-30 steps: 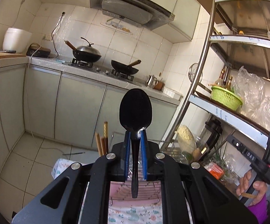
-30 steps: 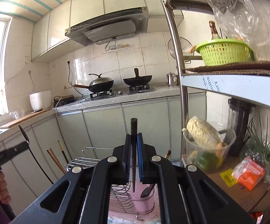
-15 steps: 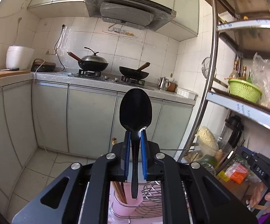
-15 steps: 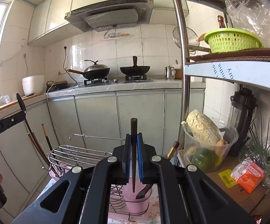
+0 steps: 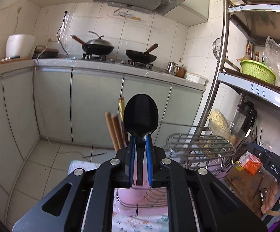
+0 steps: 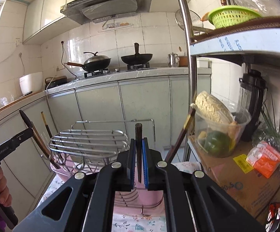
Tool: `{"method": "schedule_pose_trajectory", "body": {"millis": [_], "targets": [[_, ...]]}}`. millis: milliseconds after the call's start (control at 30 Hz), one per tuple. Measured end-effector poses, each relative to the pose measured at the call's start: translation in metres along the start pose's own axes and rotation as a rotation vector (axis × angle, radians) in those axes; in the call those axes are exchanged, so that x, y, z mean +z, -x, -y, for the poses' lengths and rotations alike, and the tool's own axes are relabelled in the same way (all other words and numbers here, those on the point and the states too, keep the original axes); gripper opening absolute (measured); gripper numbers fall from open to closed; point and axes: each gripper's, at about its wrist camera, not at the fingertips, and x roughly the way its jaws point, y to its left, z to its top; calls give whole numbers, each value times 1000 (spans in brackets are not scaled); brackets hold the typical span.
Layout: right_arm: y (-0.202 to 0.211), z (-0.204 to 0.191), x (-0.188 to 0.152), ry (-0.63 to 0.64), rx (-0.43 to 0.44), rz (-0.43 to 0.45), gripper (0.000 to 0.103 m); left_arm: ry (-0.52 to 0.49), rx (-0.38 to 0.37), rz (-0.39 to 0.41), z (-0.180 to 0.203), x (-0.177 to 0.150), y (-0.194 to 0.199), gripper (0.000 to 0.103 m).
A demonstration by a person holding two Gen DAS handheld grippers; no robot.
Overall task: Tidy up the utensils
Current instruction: 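Lower the spoon and chopstick into the pink cups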
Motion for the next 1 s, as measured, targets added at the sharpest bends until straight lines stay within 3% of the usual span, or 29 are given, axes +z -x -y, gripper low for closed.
{"method": "schedule_pose_trajectory", "body": {"millis": [133, 167, 467, 867, 1000], "targets": [[-4, 12, -15, -94, -3, -28, 6, 24, 4, -33, -4, -9, -10, 10], [-6, 14, -19, -106, -9, -33, 6, 27, 6, -36, -5, -11, -11, 2], [-29, 49, -28, -206, -20, -88, 6, 50, 17, -48, -14, -10, -22, 2], [-63, 44, 16, -67, 17, -77, 6, 78, 18, -62, -17, -7, -26, 2], [-66, 40, 12, -45, 35, -96, 6, 95, -21, -52, -18, -6, -19, 3]]}}
